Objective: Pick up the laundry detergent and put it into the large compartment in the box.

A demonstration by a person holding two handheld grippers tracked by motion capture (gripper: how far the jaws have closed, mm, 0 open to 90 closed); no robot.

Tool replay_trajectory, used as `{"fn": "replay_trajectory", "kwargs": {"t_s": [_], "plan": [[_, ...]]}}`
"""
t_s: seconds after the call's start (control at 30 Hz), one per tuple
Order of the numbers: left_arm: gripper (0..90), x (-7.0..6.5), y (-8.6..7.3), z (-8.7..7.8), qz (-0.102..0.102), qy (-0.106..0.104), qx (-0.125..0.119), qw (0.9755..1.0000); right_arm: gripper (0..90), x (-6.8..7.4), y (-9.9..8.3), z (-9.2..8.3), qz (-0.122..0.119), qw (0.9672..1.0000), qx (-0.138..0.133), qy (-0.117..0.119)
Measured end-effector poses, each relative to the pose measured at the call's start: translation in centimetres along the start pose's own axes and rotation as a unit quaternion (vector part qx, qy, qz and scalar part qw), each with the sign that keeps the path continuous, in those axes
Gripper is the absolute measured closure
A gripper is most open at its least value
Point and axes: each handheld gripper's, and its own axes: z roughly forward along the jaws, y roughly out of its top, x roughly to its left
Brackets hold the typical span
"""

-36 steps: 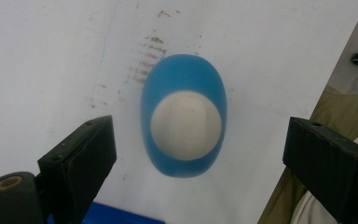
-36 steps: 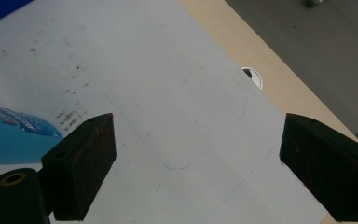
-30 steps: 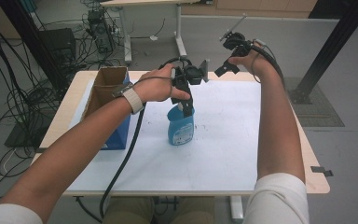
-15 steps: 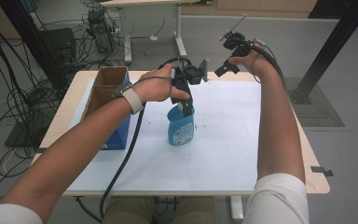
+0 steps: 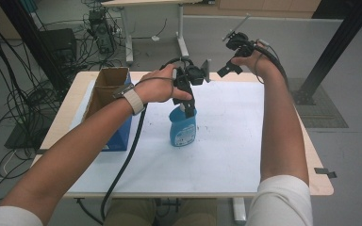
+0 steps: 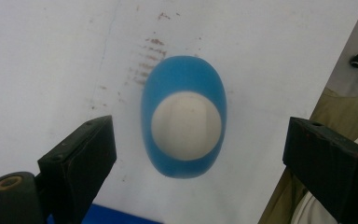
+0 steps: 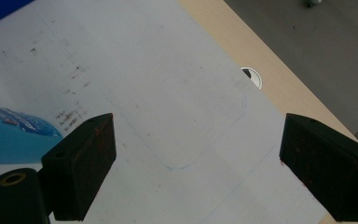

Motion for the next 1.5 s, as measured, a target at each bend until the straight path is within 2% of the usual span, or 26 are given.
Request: {"fn": "replay_trajectory", "kwargs": {"t_s": [0.2, 0.3, 0.77, 0.97, 1.5], "plan": [[10.4, 0.09, -0.01, -0.02, -0.001, -0.006, -0.001, 1.0000, 10.8, 0.00, -0.02, -0.01, 0.000, 1.0000, 0.000, 0.000], [10.5, -0.04, -0.04, -0.01, 0.003, -0.001, -0.002, 1.0000, 10.8, 0.01, -0.01, 0.01, 0.000, 1.0000, 0.000, 0.000], [10.4, 0.08, -0.24, 0.06, -0.005, -0.005, -0.008, 0.9999, 10.8, -0.01, 0.00, 0.04, 0.001, 1.0000, 0.001, -0.001], [10.4, 0.11, -0.14, 0.00, 0.001, -0.003, -0.006, 1.0000, 10.8, -0.01, 0.06, 0.05, 0.001, 1.0000, 0.002, -0.002], [10.4, 0.13, -0.16, 0.02, -0.004, -0.006, -0.006, 1.0000, 10.8, 0.05, 0.05, 0.04, 0.000, 1.0000, 0.002, -0.003]]}}
